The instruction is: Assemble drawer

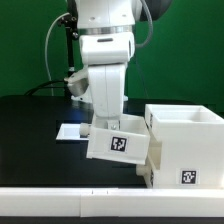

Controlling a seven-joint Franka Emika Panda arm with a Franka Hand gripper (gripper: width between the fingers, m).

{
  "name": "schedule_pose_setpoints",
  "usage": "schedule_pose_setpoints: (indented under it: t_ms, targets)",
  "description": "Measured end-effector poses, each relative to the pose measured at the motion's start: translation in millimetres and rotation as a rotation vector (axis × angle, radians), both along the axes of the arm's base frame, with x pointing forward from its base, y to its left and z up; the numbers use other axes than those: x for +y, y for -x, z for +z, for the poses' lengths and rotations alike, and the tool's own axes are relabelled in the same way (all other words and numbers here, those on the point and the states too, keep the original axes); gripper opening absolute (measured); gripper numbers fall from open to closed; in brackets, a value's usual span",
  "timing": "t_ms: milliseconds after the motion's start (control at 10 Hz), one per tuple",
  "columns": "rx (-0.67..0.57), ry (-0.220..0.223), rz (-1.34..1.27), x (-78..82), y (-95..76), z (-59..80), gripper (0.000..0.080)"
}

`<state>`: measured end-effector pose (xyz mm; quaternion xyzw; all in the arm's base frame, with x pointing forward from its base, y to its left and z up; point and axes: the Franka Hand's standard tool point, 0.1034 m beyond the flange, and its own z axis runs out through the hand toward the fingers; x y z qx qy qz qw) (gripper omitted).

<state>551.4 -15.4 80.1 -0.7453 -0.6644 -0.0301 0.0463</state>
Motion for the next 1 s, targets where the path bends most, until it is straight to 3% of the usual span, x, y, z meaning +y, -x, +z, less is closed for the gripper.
schedule_pose_setpoints:
  t_ms: [300, 1000]
  targets:
    - [-0.002, -0.002, 0.013, 9.6, -2.1, 0.8, 0.0035]
    - [0.025, -0.015, 0.023, 15.5, 9.0, -15.6, 0.0035]
